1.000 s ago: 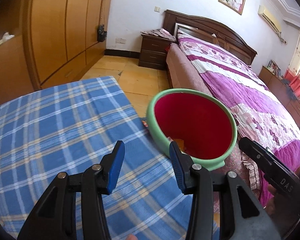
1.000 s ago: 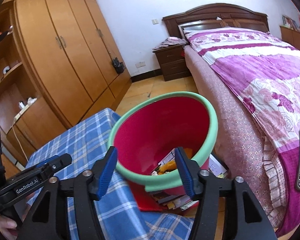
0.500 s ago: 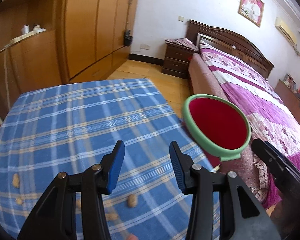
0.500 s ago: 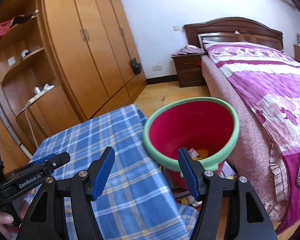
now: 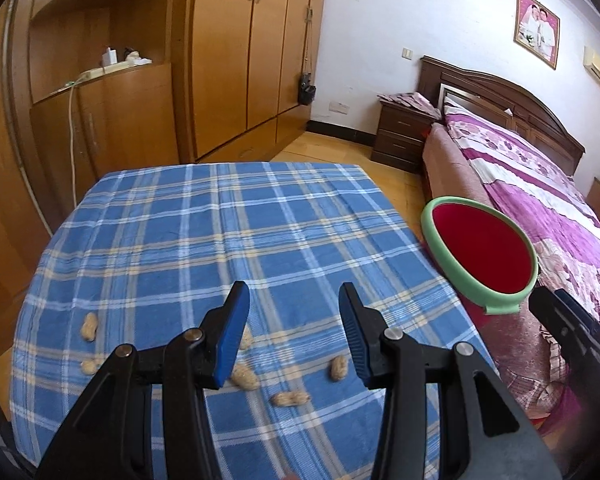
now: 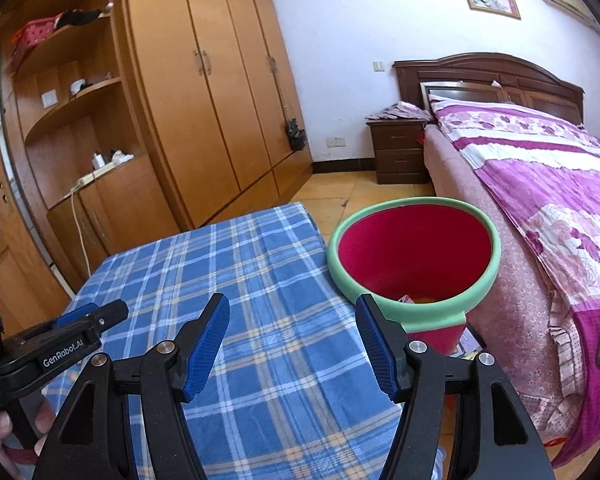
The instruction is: Collect trash
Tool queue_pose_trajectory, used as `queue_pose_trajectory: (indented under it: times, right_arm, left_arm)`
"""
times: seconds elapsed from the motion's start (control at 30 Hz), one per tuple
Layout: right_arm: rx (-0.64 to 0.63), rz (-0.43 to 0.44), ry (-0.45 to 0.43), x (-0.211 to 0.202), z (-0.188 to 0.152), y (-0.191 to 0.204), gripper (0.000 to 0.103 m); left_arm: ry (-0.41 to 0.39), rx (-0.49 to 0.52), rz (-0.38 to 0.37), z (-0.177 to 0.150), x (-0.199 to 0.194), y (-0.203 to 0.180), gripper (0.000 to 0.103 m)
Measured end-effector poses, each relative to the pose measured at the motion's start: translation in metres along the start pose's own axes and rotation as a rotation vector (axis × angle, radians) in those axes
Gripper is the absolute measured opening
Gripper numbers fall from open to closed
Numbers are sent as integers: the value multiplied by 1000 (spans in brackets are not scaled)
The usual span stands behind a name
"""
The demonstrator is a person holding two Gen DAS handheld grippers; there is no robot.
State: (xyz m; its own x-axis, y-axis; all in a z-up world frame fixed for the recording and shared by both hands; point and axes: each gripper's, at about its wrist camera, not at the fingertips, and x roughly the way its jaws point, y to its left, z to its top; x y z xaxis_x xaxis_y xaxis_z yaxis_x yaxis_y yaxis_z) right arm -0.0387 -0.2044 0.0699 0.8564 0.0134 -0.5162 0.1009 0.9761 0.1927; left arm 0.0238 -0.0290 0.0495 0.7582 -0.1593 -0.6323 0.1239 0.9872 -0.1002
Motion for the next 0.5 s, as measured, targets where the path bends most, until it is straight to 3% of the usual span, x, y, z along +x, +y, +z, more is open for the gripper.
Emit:
queue_pose_trajectory:
  times: [0.5]
  right_arm:
    - [-32, 10, -2, -5, -8, 12, 67]
  left_arm:
    - [-15, -6, 24, -5, -7, 6, 47]
